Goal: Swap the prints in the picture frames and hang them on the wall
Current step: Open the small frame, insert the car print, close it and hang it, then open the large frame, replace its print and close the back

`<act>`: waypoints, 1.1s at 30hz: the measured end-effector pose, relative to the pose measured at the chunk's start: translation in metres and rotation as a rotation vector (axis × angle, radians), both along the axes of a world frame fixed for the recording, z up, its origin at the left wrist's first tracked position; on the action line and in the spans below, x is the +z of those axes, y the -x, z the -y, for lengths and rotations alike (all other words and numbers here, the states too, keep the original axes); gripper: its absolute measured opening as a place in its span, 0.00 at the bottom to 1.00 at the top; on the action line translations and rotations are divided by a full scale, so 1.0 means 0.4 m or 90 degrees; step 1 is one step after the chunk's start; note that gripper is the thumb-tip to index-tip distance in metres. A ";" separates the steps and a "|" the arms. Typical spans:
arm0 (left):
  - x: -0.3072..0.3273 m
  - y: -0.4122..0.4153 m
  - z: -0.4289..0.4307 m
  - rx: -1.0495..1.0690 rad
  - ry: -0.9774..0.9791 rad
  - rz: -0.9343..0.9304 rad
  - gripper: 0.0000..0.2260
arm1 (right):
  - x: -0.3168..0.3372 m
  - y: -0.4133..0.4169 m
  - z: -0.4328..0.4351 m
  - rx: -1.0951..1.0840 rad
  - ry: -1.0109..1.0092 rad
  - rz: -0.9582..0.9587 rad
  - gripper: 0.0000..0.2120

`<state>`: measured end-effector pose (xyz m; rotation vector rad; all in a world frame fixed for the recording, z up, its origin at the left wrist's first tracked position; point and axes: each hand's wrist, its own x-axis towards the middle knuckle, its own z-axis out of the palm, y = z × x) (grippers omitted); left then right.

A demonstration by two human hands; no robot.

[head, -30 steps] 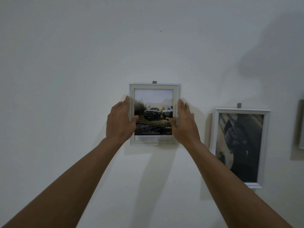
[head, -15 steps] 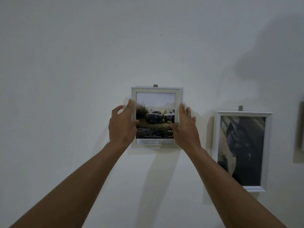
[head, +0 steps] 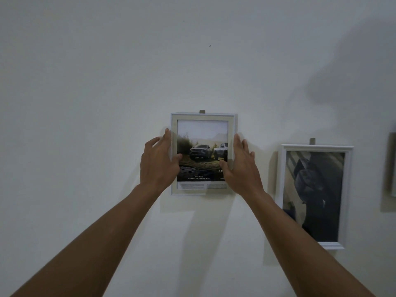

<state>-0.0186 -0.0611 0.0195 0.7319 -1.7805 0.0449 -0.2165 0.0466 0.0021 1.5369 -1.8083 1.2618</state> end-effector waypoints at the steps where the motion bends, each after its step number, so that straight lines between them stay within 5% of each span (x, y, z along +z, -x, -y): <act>1: 0.000 0.000 0.001 -0.004 -0.001 0.000 0.34 | 0.001 0.000 -0.002 0.000 0.001 0.001 0.39; 6: 0.001 -0.007 -0.004 -0.017 0.017 -0.015 0.34 | 0.008 -0.005 -0.019 0.010 0.012 0.007 0.37; 12: -0.020 0.045 -0.107 -0.072 0.128 -0.073 0.21 | 0.006 0.011 -0.112 0.007 0.037 0.028 0.33; 22: -0.127 0.359 -0.340 -0.302 -0.084 -0.026 0.17 | -0.052 0.262 -0.384 -0.121 0.008 0.119 0.13; 29: -0.199 0.532 -0.410 -0.282 -0.274 -0.041 0.23 | -0.122 0.459 -0.482 -0.181 0.029 0.259 0.27; 33: -0.240 0.583 -0.419 -0.267 -0.282 -0.057 0.22 | -0.167 0.538 -0.487 -0.146 -0.011 0.331 0.29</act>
